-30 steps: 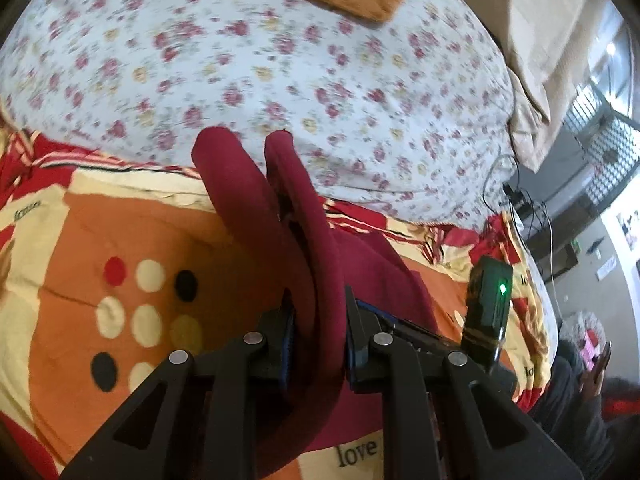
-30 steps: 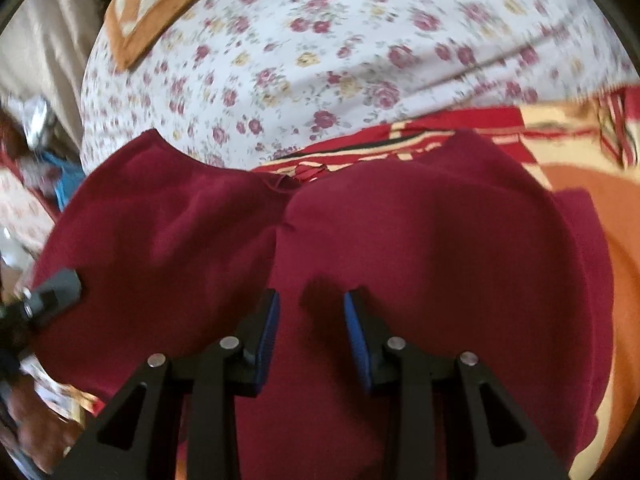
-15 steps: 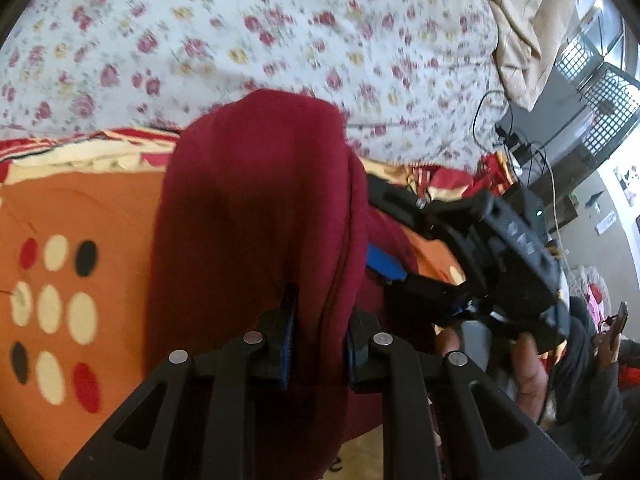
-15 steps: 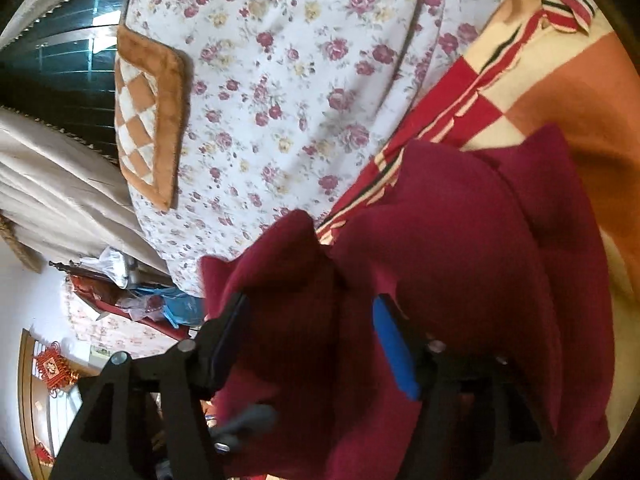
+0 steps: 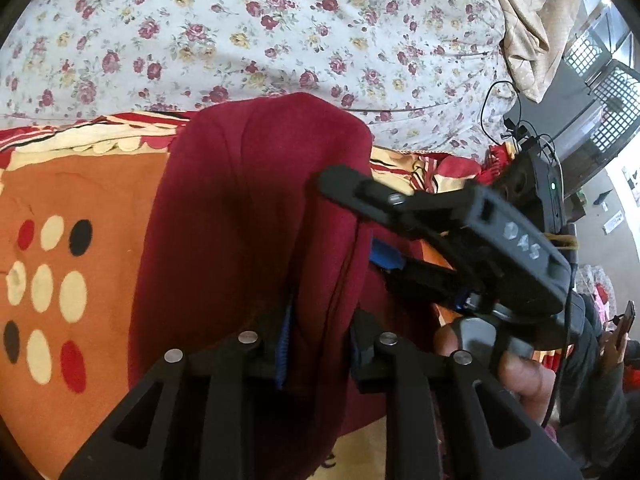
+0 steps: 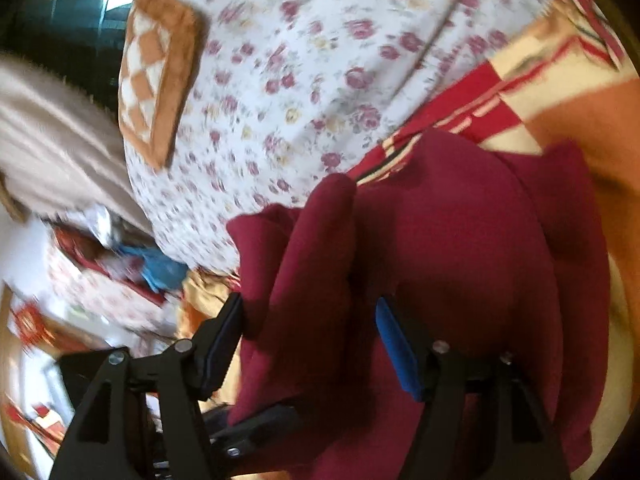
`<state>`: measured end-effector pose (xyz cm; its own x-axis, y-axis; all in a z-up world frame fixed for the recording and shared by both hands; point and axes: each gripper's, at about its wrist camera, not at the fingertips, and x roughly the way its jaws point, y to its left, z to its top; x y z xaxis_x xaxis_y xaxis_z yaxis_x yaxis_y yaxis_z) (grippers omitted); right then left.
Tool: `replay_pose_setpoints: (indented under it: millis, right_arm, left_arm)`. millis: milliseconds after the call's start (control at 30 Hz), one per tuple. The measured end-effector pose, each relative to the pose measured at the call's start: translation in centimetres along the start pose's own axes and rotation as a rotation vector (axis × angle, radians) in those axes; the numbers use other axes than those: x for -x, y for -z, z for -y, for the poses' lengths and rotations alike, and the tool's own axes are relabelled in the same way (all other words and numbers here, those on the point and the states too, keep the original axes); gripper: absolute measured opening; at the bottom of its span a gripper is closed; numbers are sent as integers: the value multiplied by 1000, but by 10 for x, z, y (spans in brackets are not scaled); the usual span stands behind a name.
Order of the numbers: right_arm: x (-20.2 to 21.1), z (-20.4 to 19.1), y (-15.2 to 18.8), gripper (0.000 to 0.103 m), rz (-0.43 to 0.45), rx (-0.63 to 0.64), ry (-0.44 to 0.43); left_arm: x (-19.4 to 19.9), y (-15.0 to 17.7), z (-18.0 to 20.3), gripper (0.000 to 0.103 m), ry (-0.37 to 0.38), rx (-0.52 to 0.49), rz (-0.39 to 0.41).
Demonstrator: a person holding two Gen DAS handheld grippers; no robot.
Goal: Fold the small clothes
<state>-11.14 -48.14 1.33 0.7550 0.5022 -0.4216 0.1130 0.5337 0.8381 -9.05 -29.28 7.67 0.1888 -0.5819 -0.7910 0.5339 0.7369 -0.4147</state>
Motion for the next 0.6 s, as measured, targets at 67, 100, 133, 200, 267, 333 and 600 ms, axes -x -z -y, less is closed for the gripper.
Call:
replay_pose_setpoints:
  millis: [67, 100, 133, 200, 267, 333, 600]
  right_arm:
    - [-4, -9, 0, 70, -14, 64, 64]
    - [-6, -12, 0, 64, -15, 87, 98]
    - [-8, -14, -1, 52, -19, 104, 129]
    - [-8, -15, -4, 33, -30, 129, 171]
    - [-6, -12, -5, 28, -34, 138, 207]
    - [-3, -8, -5, 21, -32, 139, 212]
    - [2, 3, -4, 22, -46, 115, 206]
  left_arm:
    - [1, 1, 1, 14, -1, 1, -7]
    - [1, 2, 2, 14, 1, 2, -10]
    - [3, 3, 3, 14, 9, 8, -18]
    - [8, 6, 3, 16, 35, 17, -25]
    - [25, 9, 4, 17, 48, 17, -13]
    - [44, 13, 3, 24, 67, 12, 10]
    - [77, 29, -52, 36, -3, 104, 39]
